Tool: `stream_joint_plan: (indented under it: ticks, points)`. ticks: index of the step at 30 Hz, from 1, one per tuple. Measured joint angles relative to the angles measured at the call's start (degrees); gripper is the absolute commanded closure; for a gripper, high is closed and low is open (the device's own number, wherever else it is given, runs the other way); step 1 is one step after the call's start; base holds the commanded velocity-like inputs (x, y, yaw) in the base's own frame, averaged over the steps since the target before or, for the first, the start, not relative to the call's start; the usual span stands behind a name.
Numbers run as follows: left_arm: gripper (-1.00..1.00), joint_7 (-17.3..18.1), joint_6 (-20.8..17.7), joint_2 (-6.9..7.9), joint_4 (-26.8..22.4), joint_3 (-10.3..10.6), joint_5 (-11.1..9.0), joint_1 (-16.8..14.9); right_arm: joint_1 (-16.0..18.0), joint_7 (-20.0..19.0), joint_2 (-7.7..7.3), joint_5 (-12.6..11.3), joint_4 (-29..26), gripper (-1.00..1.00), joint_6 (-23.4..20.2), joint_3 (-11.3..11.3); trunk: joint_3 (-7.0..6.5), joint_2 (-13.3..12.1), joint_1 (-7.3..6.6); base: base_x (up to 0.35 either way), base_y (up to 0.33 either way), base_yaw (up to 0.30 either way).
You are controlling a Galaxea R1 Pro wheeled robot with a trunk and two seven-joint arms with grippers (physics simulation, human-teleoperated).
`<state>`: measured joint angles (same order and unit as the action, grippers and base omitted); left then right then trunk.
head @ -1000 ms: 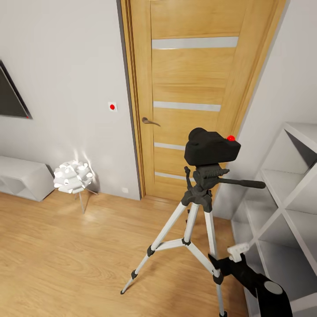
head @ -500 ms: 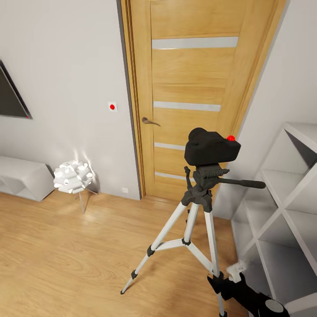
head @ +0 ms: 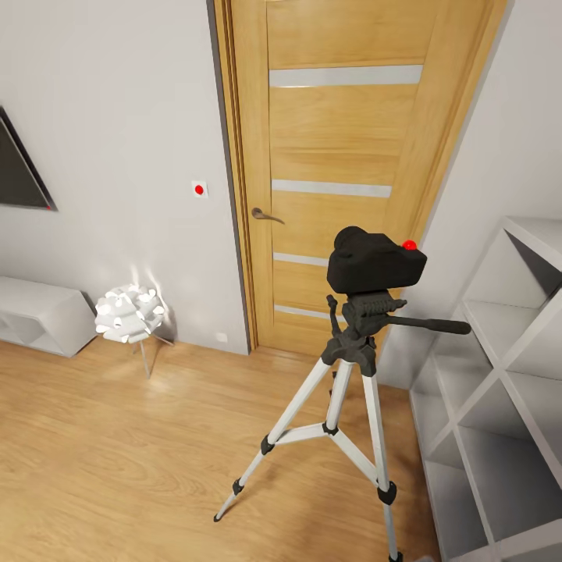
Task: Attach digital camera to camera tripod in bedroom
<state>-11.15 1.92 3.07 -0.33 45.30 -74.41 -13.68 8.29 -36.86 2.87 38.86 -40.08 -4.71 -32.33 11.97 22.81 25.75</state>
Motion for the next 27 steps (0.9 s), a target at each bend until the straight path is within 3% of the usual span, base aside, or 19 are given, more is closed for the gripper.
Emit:
stream_joint_plan:
  ticks: [9, 21, 22, 23, 27]
  points:
    - [-1.0, 0.0, 0.0, 0.0, 0.0, 0.0, 0.0, 0.0, 0.0, 8.2, -1.9, 0.0, 11.8, -1.0, 0.2, 0.2, 0.0, 0.0, 0.0, 0.0, 0.0, 0.0]
    - [-1.0, 0.0, 0.0, 0.01, 0.1, -0.1, 0.0, 0.0, 0.0, 10.5, -2.76, 0.0, 17.1, -1.0, 0.2, 0.1, 0.0, 0.0, 0.0, 0.0, 0.0, 0.0]
    - [-1.0, 0.0, 0.0, -0.06, 0.1, 0.0, 0.0, 0.0, 0.0, 17.7, -5.13, -0.5, 24.5, -1.0, 0.3, 0.1, 0.0, 0.0, 0.0, 0.0, 0.0, 0.0]
    - [-1.0, 0.0, 0.0, -0.06, 0.1, 0.0, 0.0, 0.0, 0.0, 18.6, -4.97, -0.5, 28.4, -1.0, 0.3, 0.2, 0.01, 0.0, 0.0, 0.0, 0.0, 0.0]
    - [-1.0, 0.1, 0.0, -0.08, 0.1, 0.0, 0.1, 0.0, 0.0, 22.7, -4.91, -0.6, 32.0, -1.0, 1.5, 0.2, 0.01, 0.0, 0.0, 0.0, 0.0, 0.0]
